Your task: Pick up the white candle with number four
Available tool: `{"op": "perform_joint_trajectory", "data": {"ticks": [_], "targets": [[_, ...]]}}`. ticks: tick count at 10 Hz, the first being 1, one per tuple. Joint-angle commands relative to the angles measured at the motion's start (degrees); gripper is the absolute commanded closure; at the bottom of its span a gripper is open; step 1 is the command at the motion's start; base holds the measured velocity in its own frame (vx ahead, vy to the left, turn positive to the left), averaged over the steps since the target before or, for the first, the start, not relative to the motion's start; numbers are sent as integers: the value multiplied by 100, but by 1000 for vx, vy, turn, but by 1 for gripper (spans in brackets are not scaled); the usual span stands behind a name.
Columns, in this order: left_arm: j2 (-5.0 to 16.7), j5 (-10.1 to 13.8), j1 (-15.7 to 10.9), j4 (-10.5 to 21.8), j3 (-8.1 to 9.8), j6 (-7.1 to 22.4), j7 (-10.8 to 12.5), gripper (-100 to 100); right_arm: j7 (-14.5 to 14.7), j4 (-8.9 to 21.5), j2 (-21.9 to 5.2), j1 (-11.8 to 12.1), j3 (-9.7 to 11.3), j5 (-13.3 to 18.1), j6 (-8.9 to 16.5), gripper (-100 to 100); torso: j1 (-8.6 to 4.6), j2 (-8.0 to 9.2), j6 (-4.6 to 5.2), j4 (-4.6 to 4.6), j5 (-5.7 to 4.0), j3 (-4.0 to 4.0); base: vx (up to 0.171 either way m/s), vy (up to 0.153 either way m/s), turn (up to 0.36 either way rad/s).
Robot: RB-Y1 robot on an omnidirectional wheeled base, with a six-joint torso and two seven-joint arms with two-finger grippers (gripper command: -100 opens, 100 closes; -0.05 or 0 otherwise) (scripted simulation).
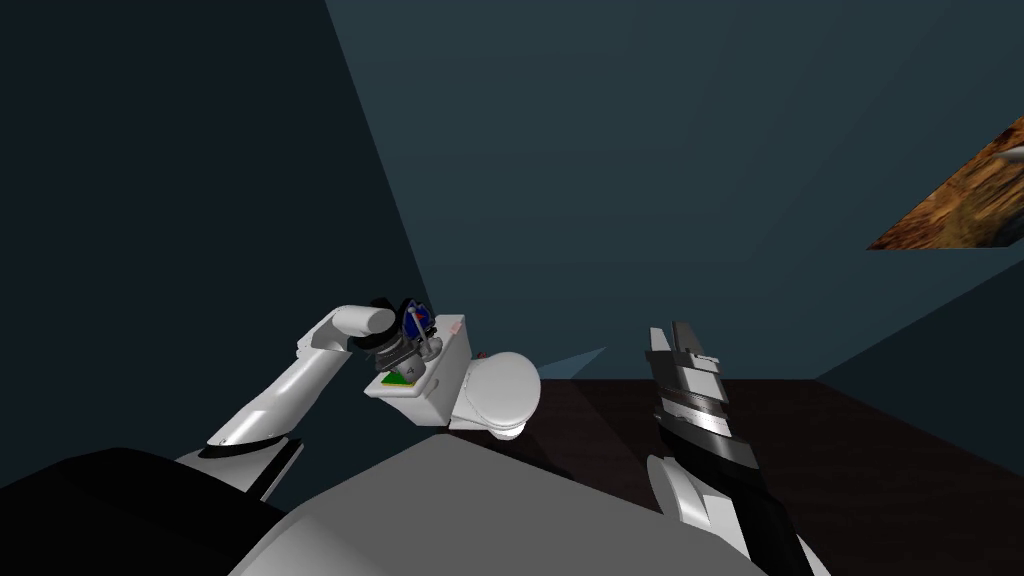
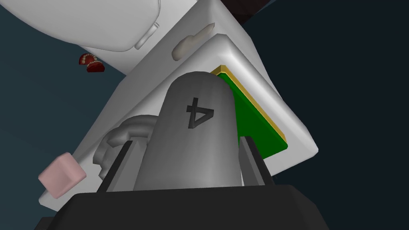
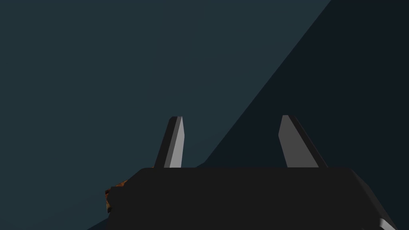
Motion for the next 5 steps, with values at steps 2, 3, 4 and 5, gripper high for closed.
{"op": "perform_joint_trajectory", "data": {"ticks": [2,3,4,5], "targets": [[0,0,-2,-2,-3,0,-2,100,0,0,0,0,0,0,0,0,1,0,-5,0,0,0,0,0,0],[-1,1,-1,-1,-2,-1,-2,100,0,0,0,0,0,0,0,0,0,1,-4,1,-1,1,0,0,0],[-2,1,-2,-1,-2,-2,-1,100,0,0,0,0,0,0,0,0,0,1,-4,0,-1,0,0,0,0],[-2,1,-2,-1,-1,-2,0,0,0,0,0,0,0,0,0,0,0,0,-4,0,-1,0,0,0,0]]}}
